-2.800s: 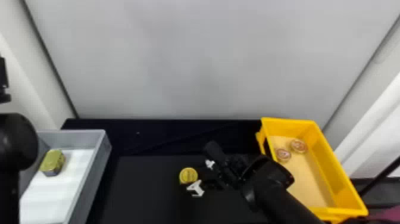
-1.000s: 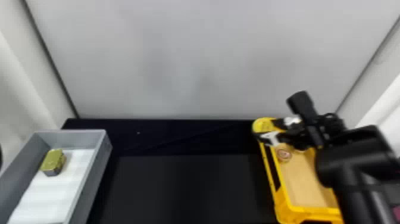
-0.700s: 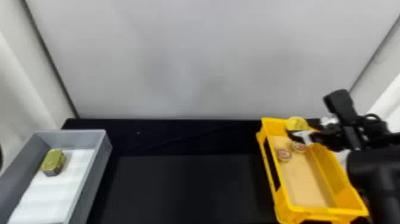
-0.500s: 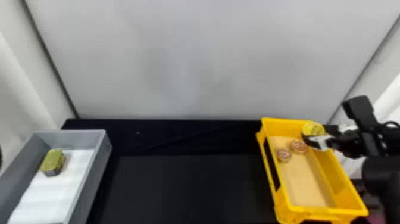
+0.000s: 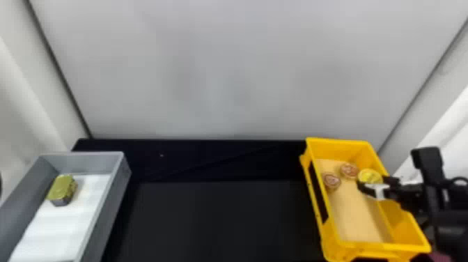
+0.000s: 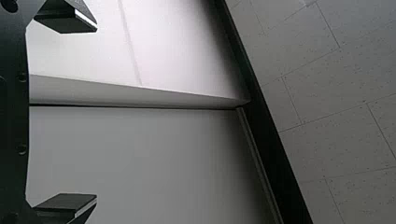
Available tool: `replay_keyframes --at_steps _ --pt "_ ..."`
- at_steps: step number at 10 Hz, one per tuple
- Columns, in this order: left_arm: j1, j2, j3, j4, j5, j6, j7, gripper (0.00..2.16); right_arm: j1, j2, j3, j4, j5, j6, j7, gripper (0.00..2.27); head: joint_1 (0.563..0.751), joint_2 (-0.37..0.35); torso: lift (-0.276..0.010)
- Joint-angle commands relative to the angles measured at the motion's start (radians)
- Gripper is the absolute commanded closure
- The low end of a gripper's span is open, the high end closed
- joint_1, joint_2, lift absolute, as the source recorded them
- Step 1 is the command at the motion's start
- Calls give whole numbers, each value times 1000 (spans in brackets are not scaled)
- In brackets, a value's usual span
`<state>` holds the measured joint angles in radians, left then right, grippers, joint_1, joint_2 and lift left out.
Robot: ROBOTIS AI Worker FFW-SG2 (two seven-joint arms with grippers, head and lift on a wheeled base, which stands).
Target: Pick up the round yellow can and place it in the yellow rectangular box
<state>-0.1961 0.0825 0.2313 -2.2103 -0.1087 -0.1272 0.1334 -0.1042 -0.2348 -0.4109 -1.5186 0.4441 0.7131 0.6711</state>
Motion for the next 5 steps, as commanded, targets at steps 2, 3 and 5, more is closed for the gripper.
replay_keyframes --at_steps 2,3,5 --pt "-2 -3 -1 0 0 0 0 12 -3 -1 -3 167 -100 -44 -65 760 694 -78 -2" --pt "-2 -3 -3 0 0 0 0 12 -6 -9 -6 202 -133 -56 -85 760 694 -78 -2" --pt "-2 -4 -3 0 -2 0 -1 12 -32 -29 -6 288 -217 -75 -132 760 694 -78 -2"
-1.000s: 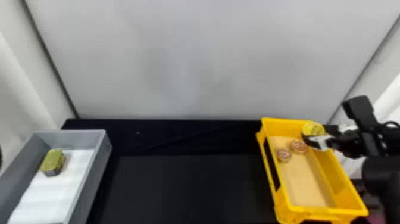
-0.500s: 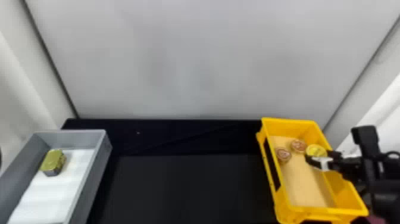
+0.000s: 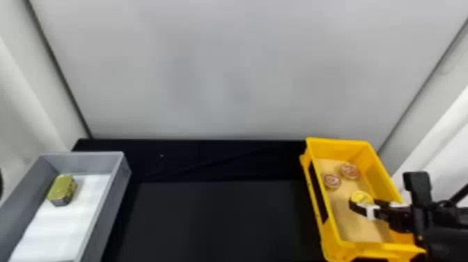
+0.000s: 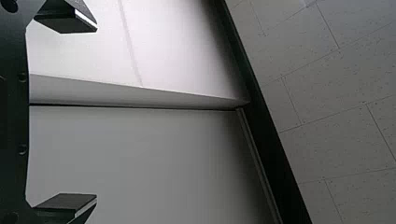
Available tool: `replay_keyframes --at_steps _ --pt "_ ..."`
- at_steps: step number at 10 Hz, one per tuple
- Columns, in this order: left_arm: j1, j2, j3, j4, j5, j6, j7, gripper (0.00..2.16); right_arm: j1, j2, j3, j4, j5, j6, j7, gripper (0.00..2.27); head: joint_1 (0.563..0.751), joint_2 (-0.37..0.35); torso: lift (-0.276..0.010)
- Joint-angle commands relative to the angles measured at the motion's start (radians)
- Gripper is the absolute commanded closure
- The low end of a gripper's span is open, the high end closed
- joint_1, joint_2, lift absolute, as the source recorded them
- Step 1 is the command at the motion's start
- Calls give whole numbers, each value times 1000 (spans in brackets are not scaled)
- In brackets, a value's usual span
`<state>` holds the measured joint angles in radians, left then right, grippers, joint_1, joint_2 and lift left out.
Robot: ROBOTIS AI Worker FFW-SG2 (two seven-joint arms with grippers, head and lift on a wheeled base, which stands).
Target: Pick up the round yellow can and place it in the yellow rectangular box
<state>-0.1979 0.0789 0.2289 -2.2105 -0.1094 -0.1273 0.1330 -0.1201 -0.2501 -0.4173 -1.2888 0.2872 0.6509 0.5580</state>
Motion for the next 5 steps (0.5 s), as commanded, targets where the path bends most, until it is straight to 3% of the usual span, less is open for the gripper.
replay_keyframes --at_steps 1,5 --pt "0 -1 0 0 -3 0 -1 12 -26 -23 0 85 -77 -14 -32 760 694 -78 -2" --pt "0 -1 -2 0 -4 0 -6 12 -30 -34 -23 117 -124 -15 -64 760 694 -78 -2"
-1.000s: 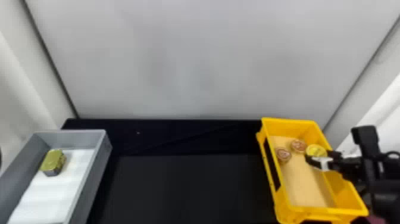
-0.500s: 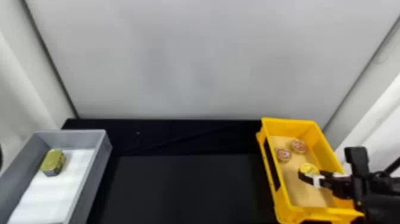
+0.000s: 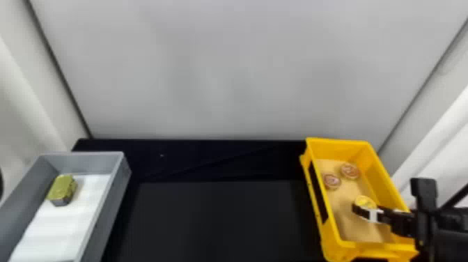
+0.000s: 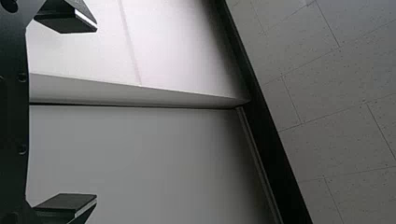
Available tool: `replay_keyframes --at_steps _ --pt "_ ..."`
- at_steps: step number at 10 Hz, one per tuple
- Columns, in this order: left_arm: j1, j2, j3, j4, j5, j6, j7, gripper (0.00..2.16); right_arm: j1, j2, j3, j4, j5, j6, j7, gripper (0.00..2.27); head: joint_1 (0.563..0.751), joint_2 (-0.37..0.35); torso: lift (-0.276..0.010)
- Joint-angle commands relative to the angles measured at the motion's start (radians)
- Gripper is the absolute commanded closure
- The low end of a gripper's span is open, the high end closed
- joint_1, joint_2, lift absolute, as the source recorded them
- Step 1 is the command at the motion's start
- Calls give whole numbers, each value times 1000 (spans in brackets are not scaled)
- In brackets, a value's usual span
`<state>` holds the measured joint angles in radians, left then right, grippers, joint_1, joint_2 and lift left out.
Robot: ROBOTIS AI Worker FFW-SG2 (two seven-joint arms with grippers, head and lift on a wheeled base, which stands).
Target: Pick up the round yellow can and place it in the yellow rectangular box
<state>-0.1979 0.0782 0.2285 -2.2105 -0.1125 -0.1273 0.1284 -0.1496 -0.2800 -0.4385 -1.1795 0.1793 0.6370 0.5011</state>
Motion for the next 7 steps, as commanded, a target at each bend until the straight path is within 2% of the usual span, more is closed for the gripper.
replay_keyframes --at_steps 1,3,4,6,7 --pt "-2 2 -1 0 -1 0 -4 12 -4 -4 0 20 -34 -11 -15 760 694 -78 -2" --pt "-2 2 -3 0 -3 0 -7 12 -10 -7 4 29 -41 -6 -16 756 694 -78 -2" --pt "-3 2 -3 0 -3 0 -7 13 -13 -5 6 29 -46 28 -24 596 694 -78 -2" --pt "-3 0 -1 0 -3 0 -10 12 -12 -7 7 24 -70 38 -42 33 694 -78 -2" --pt "-2 0 -1 0 -3 0 -10 12 -12 -8 7 17 -72 37 -42 -2 694 -78 -2"
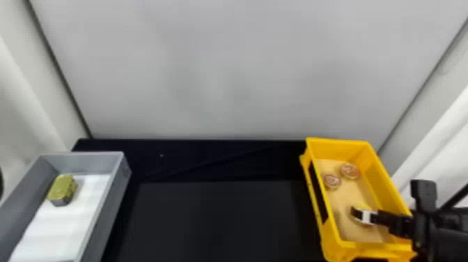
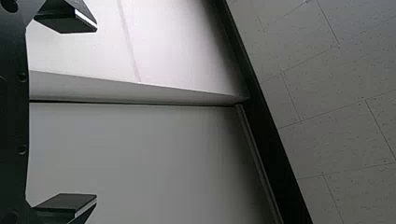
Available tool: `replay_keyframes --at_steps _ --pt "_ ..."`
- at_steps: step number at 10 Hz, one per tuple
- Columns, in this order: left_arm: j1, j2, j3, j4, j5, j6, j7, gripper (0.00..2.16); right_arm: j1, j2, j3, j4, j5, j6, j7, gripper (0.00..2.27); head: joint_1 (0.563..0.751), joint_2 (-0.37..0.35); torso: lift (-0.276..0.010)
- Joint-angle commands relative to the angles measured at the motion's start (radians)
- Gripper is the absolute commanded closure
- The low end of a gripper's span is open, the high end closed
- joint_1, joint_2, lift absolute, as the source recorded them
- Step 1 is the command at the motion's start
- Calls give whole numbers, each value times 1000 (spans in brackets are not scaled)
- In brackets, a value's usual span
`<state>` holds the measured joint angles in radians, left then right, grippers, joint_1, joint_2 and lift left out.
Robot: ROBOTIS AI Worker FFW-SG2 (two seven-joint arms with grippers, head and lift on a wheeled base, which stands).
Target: Pick up the round yellow can and place it in the yellow rectangular box
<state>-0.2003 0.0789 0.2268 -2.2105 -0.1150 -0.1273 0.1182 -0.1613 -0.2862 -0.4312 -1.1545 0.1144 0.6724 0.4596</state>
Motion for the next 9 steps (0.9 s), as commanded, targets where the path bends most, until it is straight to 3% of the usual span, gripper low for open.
replay_keyframes --at_steps 1,3,5,9 --pt "1 -1 2 0 1 0 0 12 2 -5 0 -20 -8 1 -1 -2 694 -78 -2" --pt "1 -2 2 0 0 0 0 12 12 -4 6 -102 -8 -5 -10 -2 694 -78 -2" --pt "2 -4 7 -3 1 3 0 12 40 4 20 -301 -10 41 -41 5 694 -78 -2" --pt "4 -4 13 -9 0 14 0 12 65 7 43 -769 -97 184 -245 51 694 -78 -2"
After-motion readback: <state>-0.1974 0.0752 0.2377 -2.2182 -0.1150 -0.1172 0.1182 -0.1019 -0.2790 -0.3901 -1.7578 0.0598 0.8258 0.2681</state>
